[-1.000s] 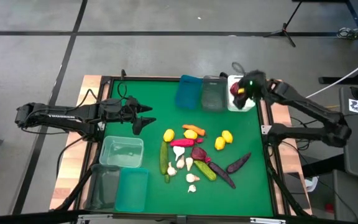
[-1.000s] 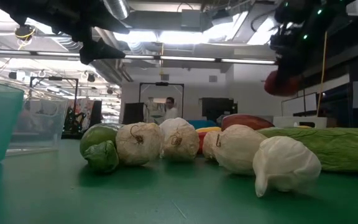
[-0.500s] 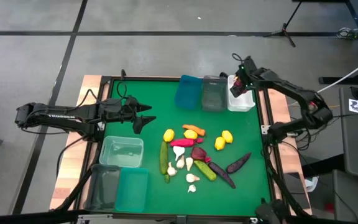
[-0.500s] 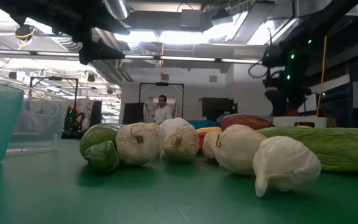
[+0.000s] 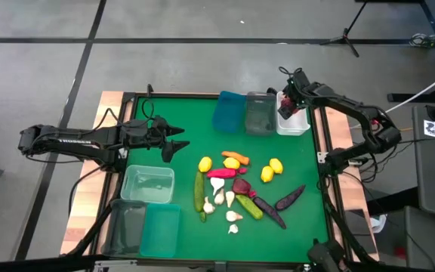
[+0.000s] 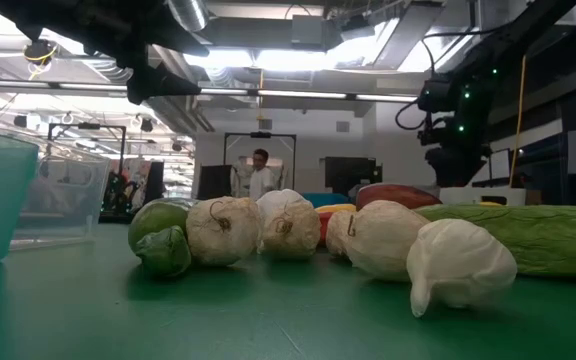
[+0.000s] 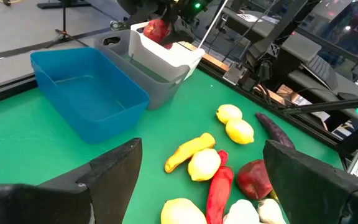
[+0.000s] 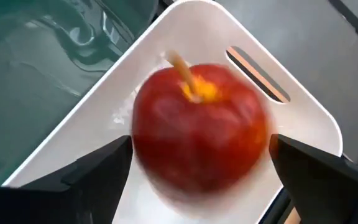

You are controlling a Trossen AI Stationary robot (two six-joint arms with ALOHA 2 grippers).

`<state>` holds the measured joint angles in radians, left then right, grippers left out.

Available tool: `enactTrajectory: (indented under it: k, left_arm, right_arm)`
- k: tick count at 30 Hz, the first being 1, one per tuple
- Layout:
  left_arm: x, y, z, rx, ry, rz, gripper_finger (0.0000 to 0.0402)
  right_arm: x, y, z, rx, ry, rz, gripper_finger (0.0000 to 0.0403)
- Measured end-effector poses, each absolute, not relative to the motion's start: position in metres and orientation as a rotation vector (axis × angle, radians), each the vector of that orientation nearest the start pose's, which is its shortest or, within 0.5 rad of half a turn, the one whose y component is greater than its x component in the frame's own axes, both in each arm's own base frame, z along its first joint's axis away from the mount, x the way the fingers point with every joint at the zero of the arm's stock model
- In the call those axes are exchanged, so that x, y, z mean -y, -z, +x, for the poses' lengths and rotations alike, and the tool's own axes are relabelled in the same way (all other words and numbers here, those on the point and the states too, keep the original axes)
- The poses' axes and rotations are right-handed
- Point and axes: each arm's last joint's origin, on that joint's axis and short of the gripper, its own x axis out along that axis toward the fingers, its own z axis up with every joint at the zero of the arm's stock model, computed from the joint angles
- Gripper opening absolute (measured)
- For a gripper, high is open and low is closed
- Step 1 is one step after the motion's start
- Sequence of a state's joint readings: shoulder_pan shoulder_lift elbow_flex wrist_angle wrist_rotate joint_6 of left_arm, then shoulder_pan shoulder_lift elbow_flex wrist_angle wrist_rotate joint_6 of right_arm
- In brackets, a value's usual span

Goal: Sort produce into baskets
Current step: Put the red apple into the white bin

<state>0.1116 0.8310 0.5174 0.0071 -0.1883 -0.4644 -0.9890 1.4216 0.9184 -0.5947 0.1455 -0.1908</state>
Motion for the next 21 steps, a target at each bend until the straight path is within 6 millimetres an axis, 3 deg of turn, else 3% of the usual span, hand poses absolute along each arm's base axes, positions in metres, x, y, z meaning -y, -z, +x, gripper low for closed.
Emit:
enactTrajectory:
  k: [14, 18, 21]
  left_arm:
    - [-0.026, -0.25, 0.183, -0.239, -0.364, -0.445, 0.0329]
    - [-0.026, -0.248, 0.183, -0.264, -0.37, -0.444, 0.0329]
    - [-0.026, -0.247, 0.182, -0.278, -0.375, -0.453, 0.0329]
  right_arm:
    - [0.225, -0.214, 0.14, -1.223, 0.928, 0.243, 0.0372]
    - [0.222, -0.228, 0.139, -1.17, 0.897, 0.229, 0.0372]
    - [0.219, -0.251, 0.139, -1.101, 0.868, 0.231, 0.0372]
